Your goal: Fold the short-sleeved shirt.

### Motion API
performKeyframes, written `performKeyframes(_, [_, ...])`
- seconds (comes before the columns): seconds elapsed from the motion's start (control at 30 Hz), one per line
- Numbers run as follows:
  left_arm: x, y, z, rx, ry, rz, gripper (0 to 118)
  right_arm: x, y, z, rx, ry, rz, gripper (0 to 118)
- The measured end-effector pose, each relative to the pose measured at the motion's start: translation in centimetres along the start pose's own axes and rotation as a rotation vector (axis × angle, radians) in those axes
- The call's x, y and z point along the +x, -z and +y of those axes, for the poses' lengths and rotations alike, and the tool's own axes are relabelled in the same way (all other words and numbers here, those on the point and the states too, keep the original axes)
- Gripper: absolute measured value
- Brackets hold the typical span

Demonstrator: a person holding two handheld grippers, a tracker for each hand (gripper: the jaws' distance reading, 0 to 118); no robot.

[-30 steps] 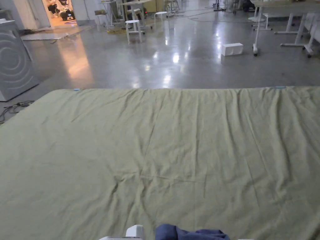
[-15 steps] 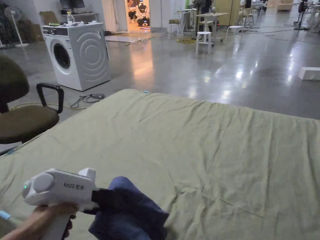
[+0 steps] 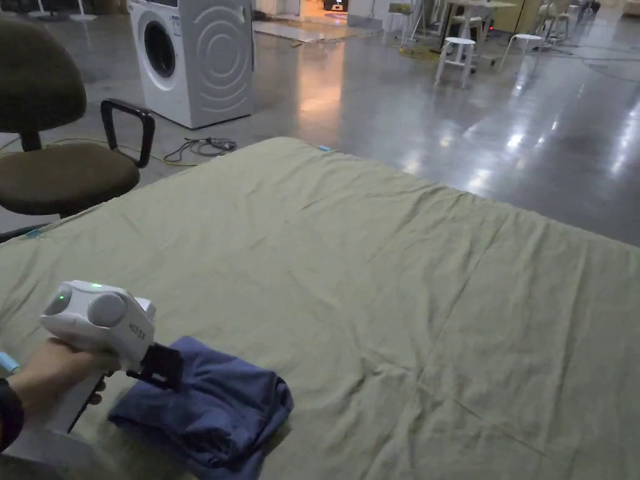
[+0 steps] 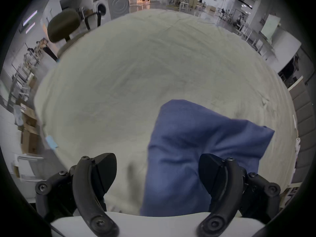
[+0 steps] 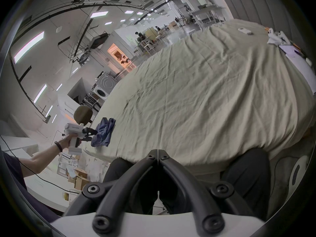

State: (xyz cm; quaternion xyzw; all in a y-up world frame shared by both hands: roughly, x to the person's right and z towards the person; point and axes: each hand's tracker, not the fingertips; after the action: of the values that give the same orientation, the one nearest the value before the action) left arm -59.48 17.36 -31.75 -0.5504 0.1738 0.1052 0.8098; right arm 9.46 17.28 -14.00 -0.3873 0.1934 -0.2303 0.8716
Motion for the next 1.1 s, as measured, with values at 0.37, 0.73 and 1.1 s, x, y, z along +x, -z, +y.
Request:
performKeyframes(0.37, [9.0, -25.0, -11.6, 0.614, 0.34, -0.382, 98, -3.1, -6.2, 2.7, 0.248, -0.277, -0.087, 0])
performKeyframes(0.73, [22.1, -28.6, -21.9, 1.005, 0.262, -0.131, 88, -8.0, -9.1, 7.6, 0.526, -0.588, -0.227, 0])
performKeyframes(1.1, [22.6, -29.8, -26.0, 1.018, 0.306, -0.312, 2, -7.5, -10.9, 6.9, 0.606, -0.417, -0.11, 0])
